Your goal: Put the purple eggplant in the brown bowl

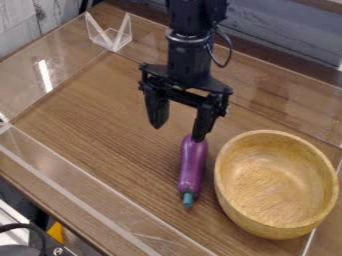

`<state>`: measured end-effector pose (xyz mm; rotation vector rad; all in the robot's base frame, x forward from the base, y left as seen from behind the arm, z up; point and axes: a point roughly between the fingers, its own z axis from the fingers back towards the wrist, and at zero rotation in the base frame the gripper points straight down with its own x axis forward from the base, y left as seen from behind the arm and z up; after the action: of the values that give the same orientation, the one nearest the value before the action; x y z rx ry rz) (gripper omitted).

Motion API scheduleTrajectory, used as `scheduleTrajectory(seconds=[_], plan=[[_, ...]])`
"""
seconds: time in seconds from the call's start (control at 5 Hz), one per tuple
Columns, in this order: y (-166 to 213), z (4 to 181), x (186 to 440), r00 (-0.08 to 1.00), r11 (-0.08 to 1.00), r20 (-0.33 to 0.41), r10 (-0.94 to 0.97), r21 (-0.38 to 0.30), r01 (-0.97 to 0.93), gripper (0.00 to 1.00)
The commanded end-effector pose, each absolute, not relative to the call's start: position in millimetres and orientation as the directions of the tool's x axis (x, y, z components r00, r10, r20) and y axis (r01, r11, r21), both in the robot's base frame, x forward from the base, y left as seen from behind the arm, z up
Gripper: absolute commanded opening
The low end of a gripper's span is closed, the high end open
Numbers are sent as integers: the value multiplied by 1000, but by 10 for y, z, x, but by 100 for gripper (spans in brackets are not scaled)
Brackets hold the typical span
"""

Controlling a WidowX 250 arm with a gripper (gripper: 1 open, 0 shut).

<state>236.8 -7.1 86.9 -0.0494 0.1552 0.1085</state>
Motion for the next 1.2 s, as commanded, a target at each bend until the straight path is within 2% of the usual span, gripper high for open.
scheduleTrajectory(seconds=[0.0,1.0], plan=[[-61,964,2386,988,990,-93,125,-52,-131,100],[-62,727,2350,979,976,-31,200,-81,-202,100]])
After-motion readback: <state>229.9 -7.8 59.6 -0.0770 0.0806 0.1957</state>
